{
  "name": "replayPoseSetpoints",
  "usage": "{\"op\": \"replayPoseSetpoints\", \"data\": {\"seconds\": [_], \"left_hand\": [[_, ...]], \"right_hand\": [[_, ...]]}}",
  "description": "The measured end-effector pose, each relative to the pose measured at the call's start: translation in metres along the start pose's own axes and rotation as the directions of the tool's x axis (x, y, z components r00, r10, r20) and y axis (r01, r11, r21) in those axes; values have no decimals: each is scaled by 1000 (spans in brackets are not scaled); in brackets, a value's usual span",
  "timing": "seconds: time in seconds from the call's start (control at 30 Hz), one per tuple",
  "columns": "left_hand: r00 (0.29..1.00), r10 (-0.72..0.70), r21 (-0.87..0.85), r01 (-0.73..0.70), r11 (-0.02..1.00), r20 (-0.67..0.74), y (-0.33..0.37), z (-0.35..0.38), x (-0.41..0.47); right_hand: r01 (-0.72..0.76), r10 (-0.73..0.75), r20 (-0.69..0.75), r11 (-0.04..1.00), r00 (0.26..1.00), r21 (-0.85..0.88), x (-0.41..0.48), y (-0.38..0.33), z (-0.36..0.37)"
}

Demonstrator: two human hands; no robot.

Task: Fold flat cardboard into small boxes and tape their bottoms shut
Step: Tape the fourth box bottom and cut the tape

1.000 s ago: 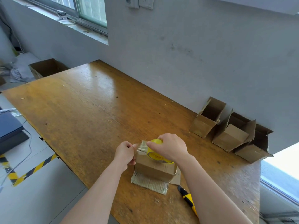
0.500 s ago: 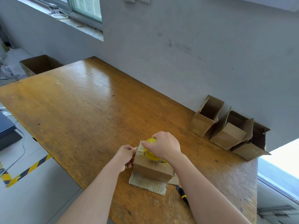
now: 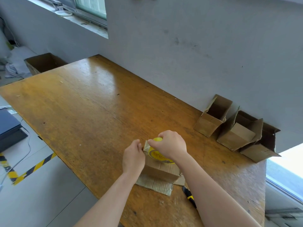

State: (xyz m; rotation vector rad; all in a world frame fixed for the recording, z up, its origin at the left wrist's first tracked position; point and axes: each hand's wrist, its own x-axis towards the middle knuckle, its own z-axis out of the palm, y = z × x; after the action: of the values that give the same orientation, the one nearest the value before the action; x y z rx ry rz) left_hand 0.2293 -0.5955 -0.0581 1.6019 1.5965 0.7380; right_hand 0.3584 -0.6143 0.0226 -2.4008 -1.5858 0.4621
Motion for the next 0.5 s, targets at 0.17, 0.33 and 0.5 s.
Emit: {"op": "replayPoseSetpoints", "data": {"seconds": [0.17, 0.33, 0.5], "left_hand": [[966, -82, -3, 85, 996, 246, -7, 2, -14], [910, -197, -229, 293, 928, 364, 6, 2, 8], [919, -36, -430, 218, 876, 392, 4, 13, 15]], "right_hand": [[5, -4, -27, 1000, 1000, 26, -2, -2, 1], [-12, 13, -40, 1000, 999, 29, -5, -4, 0], [42, -40, -39, 998, 998, 48, -8, -3, 0]]}}
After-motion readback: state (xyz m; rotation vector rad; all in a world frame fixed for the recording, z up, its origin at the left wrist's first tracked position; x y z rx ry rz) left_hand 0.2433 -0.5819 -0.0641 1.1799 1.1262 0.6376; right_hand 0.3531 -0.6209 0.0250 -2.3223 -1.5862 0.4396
